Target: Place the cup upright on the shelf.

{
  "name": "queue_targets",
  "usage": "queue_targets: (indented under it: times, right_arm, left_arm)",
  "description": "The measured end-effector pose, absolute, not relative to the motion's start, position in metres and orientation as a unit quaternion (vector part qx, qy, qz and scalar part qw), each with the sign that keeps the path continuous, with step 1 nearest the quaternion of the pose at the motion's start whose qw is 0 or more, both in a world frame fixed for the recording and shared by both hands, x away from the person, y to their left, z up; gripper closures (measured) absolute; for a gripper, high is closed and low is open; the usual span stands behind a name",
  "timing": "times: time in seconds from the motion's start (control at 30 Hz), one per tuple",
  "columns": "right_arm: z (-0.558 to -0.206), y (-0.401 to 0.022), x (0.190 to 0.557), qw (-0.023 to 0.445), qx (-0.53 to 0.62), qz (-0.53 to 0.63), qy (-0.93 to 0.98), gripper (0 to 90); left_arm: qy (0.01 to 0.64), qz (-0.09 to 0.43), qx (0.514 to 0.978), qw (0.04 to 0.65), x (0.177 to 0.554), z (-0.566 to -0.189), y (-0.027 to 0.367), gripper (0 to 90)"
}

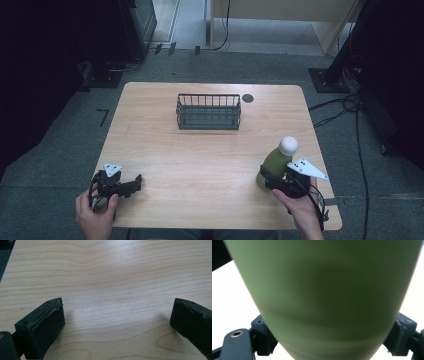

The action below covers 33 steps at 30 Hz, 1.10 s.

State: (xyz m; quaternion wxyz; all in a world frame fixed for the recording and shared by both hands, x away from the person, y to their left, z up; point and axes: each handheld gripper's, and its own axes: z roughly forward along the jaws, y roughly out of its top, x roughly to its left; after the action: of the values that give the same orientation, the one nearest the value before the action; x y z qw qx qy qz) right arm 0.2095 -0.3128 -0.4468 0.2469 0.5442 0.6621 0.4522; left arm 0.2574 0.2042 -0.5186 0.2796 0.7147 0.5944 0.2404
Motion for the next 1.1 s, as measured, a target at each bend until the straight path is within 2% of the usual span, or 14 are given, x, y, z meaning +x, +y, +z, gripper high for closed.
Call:
queue_targets:
  times: [0.37,1.1]
  right_arm:
    - [-0.447,-0.31,0.208,0.268,0.541,0.446,0.661,18.8]
    - [-0.421,-0.287,0.225,0.265,0.521,0.455,0.672,19.5]
  left_arm:
    - [0.594,0.24,0.715,0.279,0.257,-0.518,0.204,0.0]
    - [0.594,0.241,0.715,0.28,0.257,-0.519,0.204,0.0]
